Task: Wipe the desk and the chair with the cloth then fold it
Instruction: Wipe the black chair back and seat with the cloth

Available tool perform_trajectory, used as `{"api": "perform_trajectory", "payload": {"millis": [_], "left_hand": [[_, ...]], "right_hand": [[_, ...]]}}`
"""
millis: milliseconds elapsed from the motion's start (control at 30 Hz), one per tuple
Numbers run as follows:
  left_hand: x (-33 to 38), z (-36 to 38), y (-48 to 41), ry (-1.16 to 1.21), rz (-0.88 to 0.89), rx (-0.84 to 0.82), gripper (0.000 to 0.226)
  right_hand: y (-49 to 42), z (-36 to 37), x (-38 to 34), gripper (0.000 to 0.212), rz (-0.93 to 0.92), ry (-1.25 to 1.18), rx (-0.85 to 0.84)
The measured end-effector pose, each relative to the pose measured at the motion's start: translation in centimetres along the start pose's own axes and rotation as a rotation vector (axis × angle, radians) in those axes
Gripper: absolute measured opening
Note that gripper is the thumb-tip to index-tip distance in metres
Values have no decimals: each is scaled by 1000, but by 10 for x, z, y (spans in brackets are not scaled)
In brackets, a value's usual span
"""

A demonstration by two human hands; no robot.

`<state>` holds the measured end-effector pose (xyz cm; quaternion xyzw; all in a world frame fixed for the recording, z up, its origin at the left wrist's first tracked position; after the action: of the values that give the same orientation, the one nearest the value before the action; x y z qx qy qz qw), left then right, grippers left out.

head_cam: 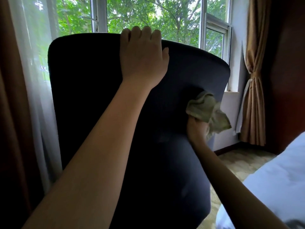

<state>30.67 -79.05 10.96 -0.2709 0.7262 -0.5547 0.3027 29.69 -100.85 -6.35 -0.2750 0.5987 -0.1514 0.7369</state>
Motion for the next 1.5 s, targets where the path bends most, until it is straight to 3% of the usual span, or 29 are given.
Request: {"api": "perform_trajectory", "payload": {"millis": [100, 200, 300, 400, 467, 567, 767, 1000, 1100, 1233, 1300, 1400, 1500], "left_hand": [[-13, -7, 23, 48, -13, 59, 48], [-56, -26, 61, 3, -253, 201, 53], [-109, -35, 88, 39, -506, 203, 56], [-128, -31, 95, 379, -505, 186, 55], [-128, -21, 97, 610, -535, 108, 39], [-126, -11, 98, 730, -573, 56, 26], [-115, -2, 96, 796, -600, 81, 35], [-102, 0, 96, 847, -635, 36, 40], [-97, 1, 97, 881, -659, 2, 39], [-91, 1, 96, 896, -670, 4, 36], [-88, 0, 95, 882, -674, 15, 37], [-84, -5, 93, 827, -648, 35, 39], [-79, -7, 94, 842, -640, 10, 36]], "right_hand": [[46, 28, -37, 84, -308, 44, -172], [59, 36, -57, 65, -502, 82, -285], [44, 27, -48, 60, -476, 60, -220], [34, 27, -41, 72, -413, 69, -193], [29, 26, -37, 76, -423, 76, -179], [9, 16, -28, 69, -365, 20, -99], [-37, -4, 32, 49, 126, -162, 27], [-18, 13, 28, 47, 89, -115, -81], [1, 16, 9, 49, 69, -81, -2], [58, 30, -41, 60, -175, -101, -104], [95, 40, -68, 69, -481, 127, -168], [154, 64, -88, 56, -1004, 374, -235], [174, 68, -88, 37, -1210, 261, -387]]}}
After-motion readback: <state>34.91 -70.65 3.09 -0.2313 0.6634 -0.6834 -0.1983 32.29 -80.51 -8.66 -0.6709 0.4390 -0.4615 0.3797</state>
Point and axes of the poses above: each hand's wrist, its own y-axis away from the middle knuckle, its own z-axis out of the palm, x = y × z, the point moved 6 cm from there along -y, towards the middle knuckle, and after that the axes turned 2 degrees about -y, right-handed, at the moved point
